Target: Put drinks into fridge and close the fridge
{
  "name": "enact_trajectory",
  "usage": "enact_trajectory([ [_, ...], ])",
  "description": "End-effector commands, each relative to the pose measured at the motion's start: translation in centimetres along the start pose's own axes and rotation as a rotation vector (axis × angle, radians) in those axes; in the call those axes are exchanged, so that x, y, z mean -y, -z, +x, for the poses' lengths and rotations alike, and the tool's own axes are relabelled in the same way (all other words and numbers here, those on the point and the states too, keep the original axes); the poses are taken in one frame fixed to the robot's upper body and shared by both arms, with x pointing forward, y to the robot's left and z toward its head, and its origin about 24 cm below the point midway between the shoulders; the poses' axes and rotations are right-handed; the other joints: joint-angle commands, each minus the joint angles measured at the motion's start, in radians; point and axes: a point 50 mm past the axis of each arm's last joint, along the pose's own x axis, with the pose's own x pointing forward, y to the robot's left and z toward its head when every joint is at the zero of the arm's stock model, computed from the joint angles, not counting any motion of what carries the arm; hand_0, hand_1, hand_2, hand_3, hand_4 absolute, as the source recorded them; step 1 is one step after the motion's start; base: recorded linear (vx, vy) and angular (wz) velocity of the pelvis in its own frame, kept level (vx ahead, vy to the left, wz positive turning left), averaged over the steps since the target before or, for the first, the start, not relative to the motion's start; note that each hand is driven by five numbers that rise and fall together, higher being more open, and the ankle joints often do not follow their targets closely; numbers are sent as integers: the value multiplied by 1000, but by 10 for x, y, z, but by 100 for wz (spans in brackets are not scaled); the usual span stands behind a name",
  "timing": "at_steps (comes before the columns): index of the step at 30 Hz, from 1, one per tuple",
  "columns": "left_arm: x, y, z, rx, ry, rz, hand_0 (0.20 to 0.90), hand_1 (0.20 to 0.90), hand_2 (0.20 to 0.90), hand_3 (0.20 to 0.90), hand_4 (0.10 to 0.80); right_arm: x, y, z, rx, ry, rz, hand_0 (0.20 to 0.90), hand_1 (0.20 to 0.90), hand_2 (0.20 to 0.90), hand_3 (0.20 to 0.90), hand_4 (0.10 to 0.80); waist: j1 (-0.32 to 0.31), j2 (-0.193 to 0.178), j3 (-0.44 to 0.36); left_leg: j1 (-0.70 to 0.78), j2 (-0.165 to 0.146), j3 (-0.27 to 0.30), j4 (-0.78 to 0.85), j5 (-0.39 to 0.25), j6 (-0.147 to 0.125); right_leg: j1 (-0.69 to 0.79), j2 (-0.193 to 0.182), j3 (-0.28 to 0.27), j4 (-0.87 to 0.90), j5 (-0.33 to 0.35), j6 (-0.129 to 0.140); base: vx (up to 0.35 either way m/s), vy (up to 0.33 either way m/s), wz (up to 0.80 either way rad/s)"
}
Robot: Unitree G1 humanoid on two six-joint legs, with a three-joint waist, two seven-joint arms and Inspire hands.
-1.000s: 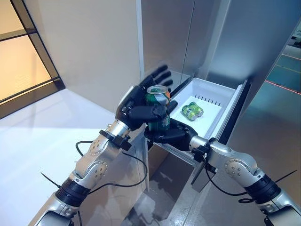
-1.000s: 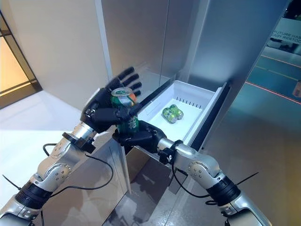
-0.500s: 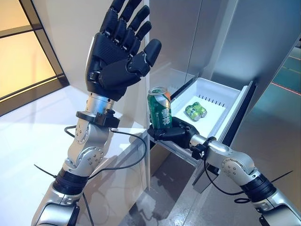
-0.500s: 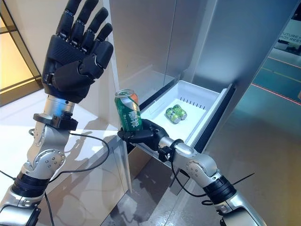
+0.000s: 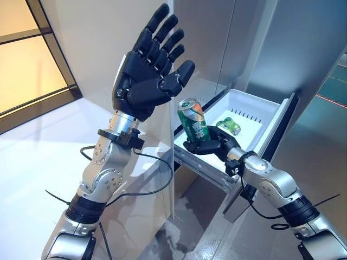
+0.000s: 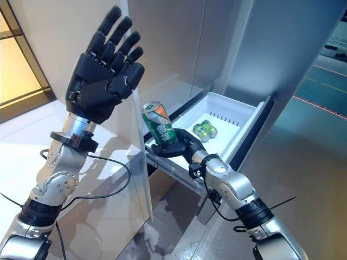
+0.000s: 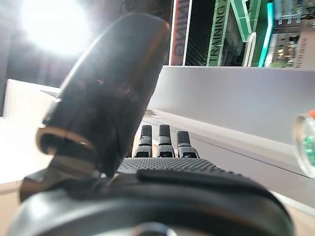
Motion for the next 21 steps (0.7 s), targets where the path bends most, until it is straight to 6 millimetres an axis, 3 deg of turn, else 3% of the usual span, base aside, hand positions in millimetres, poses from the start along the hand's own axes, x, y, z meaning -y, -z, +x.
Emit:
enact_trajectory([
  [1,4,-9,5,23,114,-8,900,900,900,900,800,24,-146,-14,647,110,-21,300,300,300,200,100,10,-44,-77,-21,-19,79,-3,1,22,34,14,14,-3,-14,-13,12,1,5],
  [5,13,5,-3,-61,224,-160,900,900,900,900,800,43,-146,-17,630,201,-48,300,300,300,200,100,19,-45,-67,-20,-18,73,-3,2,21,37,12,6,-3,-12,-12,18,-2,10],
  [13,26,30,-12,-143,259,-400,900,900,900,900,800,65,-142,-11,565,324,-137,300,300,300,200,100,30,-46,-54,-18,-16,67,-3,2,19,41,9,-2,-3,-8,-12,27,0,6],
  [17,34,52,-24,-236,269,-524,900,900,900,900,800,81,-143,-8,517,404,-186,300,300,300,200,100,43,-47,-42,-18,-18,58,-3,3,20,43,6,-9,-3,-6,-11,30,-3,4],
  [21,45,90,-51,-415,230,-733,900,900,900,900,800,103,-151,-4,460,484,-232,300,300,300,200,100,63,-42,-25,-19,-21,48,-3,5,22,45,3,-14,-3,-2,-13,47,0,5],
])
